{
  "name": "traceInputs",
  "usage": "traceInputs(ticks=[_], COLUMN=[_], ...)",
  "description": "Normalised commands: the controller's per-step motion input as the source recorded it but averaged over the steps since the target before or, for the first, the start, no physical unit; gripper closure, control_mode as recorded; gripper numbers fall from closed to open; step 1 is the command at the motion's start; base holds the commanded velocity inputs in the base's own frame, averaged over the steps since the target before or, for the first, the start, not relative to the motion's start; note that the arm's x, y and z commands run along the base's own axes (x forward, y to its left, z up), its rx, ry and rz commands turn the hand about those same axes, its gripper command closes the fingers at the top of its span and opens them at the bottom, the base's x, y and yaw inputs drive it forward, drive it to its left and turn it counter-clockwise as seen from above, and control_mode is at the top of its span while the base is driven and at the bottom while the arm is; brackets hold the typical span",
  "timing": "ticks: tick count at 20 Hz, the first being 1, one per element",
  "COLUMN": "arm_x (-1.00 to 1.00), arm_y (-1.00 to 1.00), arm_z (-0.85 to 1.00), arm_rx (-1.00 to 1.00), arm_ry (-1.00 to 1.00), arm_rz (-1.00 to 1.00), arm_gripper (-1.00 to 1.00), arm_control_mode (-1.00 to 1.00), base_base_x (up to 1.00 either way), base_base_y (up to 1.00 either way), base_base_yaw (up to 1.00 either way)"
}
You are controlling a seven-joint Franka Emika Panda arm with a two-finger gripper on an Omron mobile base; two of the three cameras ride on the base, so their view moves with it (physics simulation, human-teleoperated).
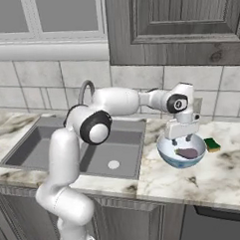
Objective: Pick the eggplant from the sink and place it in the bowl. Then pick the bowl and place it in the microwave. Then close the microwave door and press the start button.
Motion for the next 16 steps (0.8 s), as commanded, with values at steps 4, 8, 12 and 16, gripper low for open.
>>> traceInputs(ticks=[4,8,12,16], arm_x=[-0.97,-0.35,0.15,0.29], arm_y=[0.77,0.66,0.22,-0.02], arm_z=[0.0,0.0,-0.13,-0.24], arm_rx=[-0.08,-0.1,-0.12,-0.06], arm_ry=[-0.23,-0.22,-0.15,-0.04], arm_rz=[0.07,0.02,0.0,0.0], arm_gripper=[-1.0,-1.0,-1.0,-1.0], arm_control_mode=[-1.0,-1.0,-1.0,-1.0], base_base_x=[0.0,0.0,0.0,0.0], base_base_y=[0.0,0.0,0.0,0.0], base_base_yaw=[0.0,0.0,0.0,0.0])
